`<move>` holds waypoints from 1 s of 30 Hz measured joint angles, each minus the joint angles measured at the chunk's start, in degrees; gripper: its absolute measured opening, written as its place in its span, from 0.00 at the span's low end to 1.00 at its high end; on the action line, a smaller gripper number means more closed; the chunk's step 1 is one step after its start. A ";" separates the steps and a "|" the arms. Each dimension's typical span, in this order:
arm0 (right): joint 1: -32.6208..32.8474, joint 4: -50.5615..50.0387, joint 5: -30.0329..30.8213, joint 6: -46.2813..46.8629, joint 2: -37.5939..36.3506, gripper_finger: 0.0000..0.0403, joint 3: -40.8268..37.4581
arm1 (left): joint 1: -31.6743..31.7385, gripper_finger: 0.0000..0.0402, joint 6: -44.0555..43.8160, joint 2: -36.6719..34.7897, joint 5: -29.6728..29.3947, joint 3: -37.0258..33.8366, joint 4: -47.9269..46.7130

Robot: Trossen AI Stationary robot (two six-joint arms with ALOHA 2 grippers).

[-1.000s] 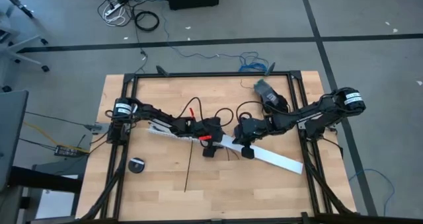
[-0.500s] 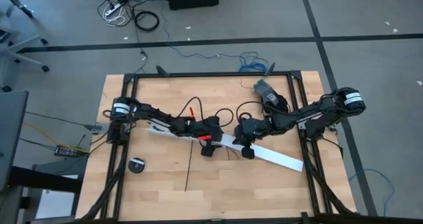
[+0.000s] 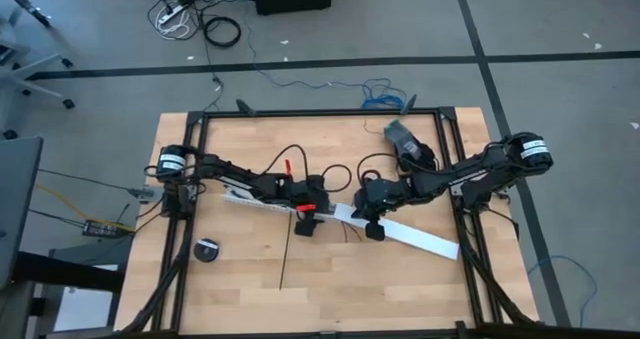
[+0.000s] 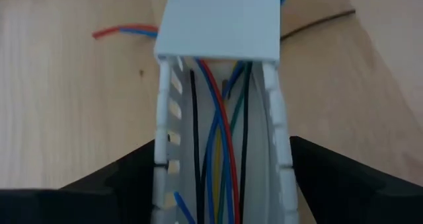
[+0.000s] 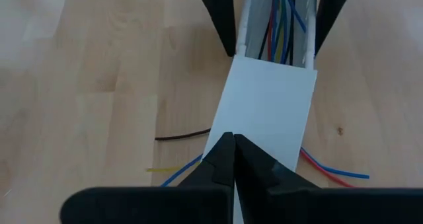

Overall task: Ziptie cables
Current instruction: Close the lid on the cable duct

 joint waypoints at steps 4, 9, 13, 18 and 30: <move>-0.54 0.07 0.03 0.00 0.00 0.00 0.00 | 0.00 0.75 -0.02 0.00 -0.29 0.00 -0.96; -1.78 2.62 -1.28 -0.29 0.00 0.00 0.00 | 0.00 0.74 0.04 0.00 -0.99 0.00 -1.59; -2.31 4.35 -2.57 -0.80 0.00 0.00 0.00 | 0.00 0.72 0.04 0.00 -0.96 0.00 -1.16; -2.72 5.07 -2.80 -0.92 1.11 0.00 0.00 | 0.00 0.67 0.01 0.00 -0.96 -0.02 -0.38; -3.77 8.18 -2.15 -1.35 5.84 0.00 0.96 | 0.00 0.66 -0.02 0.00 -0.31 -0.04 0.62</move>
